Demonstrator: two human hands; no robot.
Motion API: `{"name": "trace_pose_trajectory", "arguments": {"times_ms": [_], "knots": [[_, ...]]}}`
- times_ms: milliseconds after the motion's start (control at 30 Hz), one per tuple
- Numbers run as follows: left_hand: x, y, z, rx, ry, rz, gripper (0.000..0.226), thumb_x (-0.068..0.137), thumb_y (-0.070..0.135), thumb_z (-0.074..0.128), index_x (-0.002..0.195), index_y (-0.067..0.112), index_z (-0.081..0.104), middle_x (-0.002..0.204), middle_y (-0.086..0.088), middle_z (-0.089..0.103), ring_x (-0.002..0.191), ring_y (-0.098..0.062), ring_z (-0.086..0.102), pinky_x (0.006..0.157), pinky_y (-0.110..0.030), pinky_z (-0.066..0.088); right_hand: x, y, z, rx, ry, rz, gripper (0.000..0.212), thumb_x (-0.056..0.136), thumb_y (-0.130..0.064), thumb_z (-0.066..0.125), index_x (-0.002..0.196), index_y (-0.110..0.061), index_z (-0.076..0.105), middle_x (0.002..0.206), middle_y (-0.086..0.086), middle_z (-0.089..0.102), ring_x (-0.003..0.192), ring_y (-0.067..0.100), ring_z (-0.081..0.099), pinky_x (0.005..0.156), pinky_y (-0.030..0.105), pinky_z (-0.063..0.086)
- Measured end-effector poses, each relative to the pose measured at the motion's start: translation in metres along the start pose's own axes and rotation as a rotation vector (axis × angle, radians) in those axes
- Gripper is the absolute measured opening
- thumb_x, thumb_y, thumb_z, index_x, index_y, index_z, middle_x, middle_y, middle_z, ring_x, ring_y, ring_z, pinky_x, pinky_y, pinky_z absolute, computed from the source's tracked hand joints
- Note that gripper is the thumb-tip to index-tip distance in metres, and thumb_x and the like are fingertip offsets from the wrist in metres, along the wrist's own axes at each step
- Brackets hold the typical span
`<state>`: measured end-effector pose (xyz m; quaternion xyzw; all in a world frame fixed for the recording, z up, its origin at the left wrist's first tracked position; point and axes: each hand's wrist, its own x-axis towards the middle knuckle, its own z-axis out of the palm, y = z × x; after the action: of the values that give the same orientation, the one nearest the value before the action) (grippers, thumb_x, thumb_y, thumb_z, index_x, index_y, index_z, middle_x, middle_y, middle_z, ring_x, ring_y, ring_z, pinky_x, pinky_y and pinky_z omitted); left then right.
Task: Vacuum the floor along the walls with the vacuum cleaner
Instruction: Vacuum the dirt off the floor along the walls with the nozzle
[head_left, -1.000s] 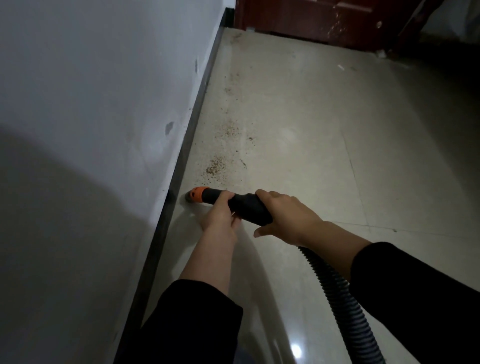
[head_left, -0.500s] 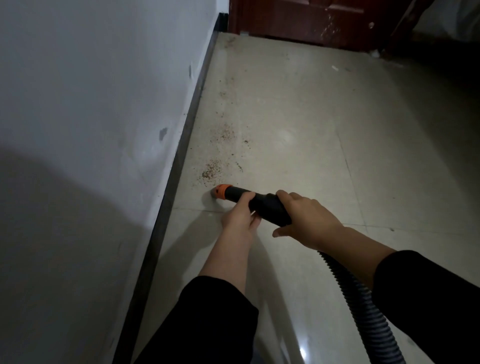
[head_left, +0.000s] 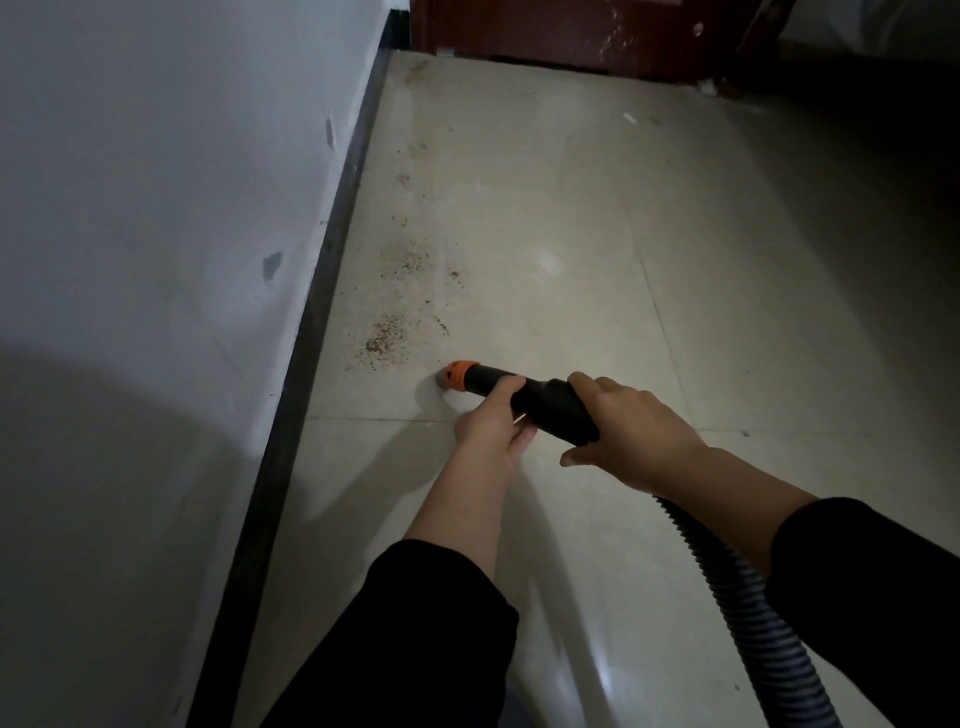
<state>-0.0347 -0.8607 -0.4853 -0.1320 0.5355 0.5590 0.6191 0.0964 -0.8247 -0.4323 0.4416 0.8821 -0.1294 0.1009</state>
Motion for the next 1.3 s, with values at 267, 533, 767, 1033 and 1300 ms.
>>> {"name": "trace_pose_trajectory", "arguments": {"times_ms": [267,533,767,1033,1300], "knots": [[0.002,-0.017,0.021,0.044,-0.061,-0.039,0.042,0.087,0.019,0.072,0.124,0.002,0.059,0.108,-0.012,0.071,0.081,-0.016,0.069,0.055,-0.021,0.058,-0.013,0.025,-0.003,0.008,-0.003,0.065,0.062,0.08,-0.041,0.075,0.127,-0.02,0.04,0.11,0.002,0.055,0.083,0.02,0.049,0.069,0.031,0.041],[0.001,-0.032,0.038,0.083,-0.115,-0.072,0.042,0.088,0.019,0.072,0.124,0.002,0.059,0.108,-0.011,0.072,0.09,-0.019,0.07,0.072,-0.025,0.059,-0.027,0.044,-0.006,0.021,0.001,0.124,0.059,0.079,-0.042,0.075,0.124,-0.02,0.042,0.104,0.0,0.055,0.082,0.019,0.051,0.067,0.029,0.04],[-0.003,-0.042,0.04,0.091,-0.074,-0.085,0.043,0.086,0.019,0.073,0.124,0.003,0.059,0.107,-0.012,0.072,0.084,-0.018,0.07,0.069,-0.025,0.059,-0.038,0.051,-0.01,0.07,-0.027,0.099,0.055,0.078,-0.042,0.077,0.119,-0.022,0.044,0.097,-0.006,0.05,0.085,0.018,0.05,0.064,0.027,0.035],[-0.009,-0.042,0.04,0.083,-0.003,-0.08,0.045,0.086,0.017,0.073,0.126,0.003,0.058,0.115,-0.014,0.069,0.077,-0.018,0.067,0.054,-0.023,0.054,-0.039,0.053,-0.008,0.119,-0.043,0.07,0.053,0.076,-0.042,0.079,0.114,-0.022,0.047,0.1,-0.003,0.057,0.087,0.019,0.053,0.07,0.031,0.043],[-0.007,-0.037,0.039,0.088,-0.042,-0.08,0.042,0.087,0.02,0.073,0.123,0.004,0.06,0.11,-0.011,0.071,0.078,-0.016,0.068,0.06,-0.023,0.055,-0.033,0.05,-0.004,0.08,-0.004,0.073,0.054,0.078,-0.041,0.077,0.117,-0.021,0.045,0.094,-0.006,0.048,0.084,0.02,0.052,0.068,0.03,0.039]]}}
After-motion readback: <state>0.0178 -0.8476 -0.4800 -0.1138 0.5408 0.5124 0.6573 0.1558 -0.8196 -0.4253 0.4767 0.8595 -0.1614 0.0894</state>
